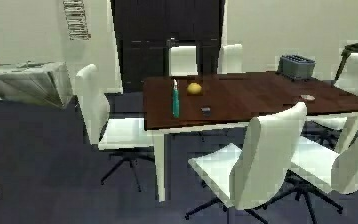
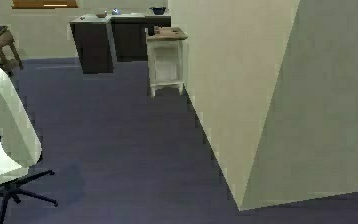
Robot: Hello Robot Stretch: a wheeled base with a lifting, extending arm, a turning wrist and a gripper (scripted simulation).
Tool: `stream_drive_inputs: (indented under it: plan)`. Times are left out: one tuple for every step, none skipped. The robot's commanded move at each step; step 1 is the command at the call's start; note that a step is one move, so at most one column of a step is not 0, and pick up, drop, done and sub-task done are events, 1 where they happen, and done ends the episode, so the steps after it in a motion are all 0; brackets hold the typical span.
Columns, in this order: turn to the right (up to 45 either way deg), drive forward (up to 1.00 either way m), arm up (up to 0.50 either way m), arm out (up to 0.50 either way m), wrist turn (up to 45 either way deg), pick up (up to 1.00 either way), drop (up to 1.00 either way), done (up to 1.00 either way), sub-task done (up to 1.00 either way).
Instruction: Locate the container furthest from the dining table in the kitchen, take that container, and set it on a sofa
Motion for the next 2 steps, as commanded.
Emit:
stream_drive_inputs:
  plan:
    - [0.0, 0.2, 0.0, 0.0, 0.0, 0.0, 0.0, 0.0, 0.0]
    - [45.0, 0.0, 0.0, 0.0, 0.0, 0.0, 0.0, 0.0, 0.0]
